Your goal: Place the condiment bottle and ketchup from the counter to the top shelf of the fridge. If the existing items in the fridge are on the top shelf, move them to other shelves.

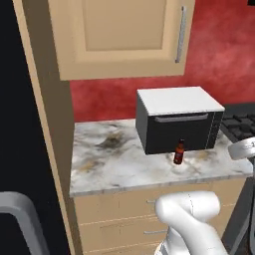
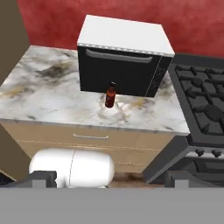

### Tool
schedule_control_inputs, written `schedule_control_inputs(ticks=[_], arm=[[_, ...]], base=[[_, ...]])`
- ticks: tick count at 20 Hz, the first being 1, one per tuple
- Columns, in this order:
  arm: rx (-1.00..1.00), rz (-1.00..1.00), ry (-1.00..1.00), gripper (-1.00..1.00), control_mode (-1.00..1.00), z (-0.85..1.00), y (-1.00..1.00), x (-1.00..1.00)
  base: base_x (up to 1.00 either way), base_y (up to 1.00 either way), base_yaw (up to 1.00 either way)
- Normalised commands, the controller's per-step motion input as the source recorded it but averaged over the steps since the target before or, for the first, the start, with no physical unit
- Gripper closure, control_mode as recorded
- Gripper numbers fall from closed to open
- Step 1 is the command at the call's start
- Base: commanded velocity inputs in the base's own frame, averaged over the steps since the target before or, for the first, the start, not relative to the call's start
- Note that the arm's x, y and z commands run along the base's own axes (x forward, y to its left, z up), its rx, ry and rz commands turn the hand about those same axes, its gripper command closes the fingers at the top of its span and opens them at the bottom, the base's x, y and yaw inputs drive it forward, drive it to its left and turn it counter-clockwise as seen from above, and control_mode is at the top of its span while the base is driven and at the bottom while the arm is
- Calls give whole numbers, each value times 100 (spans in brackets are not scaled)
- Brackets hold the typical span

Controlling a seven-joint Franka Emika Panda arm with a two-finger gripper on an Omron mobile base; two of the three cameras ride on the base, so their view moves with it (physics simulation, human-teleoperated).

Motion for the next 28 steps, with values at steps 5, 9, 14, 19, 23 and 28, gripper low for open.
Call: schedule_control_inputs(ticks=[5, 9, 14, 19, 23, 28], arm=[[0, 0, 0, -100, 100, 0, 0, 0], [0, 0, 0, -100, 100, 0, 0, 0], [0, 0, 0, -100, 100, 0, 0, 0], [0, 0, 0, -100, 100, 0, 0, 0], [0, 0, 0, -100, 100, 0, 0, 0], [0, 0, 0, -100, 100, 0, 0, 0]], base=[[12, -96, 17], [-51, -54, 6], [-1, 30, -4], [3, 70, -20], [-3, 8, -7], [-47, 0, 0]])
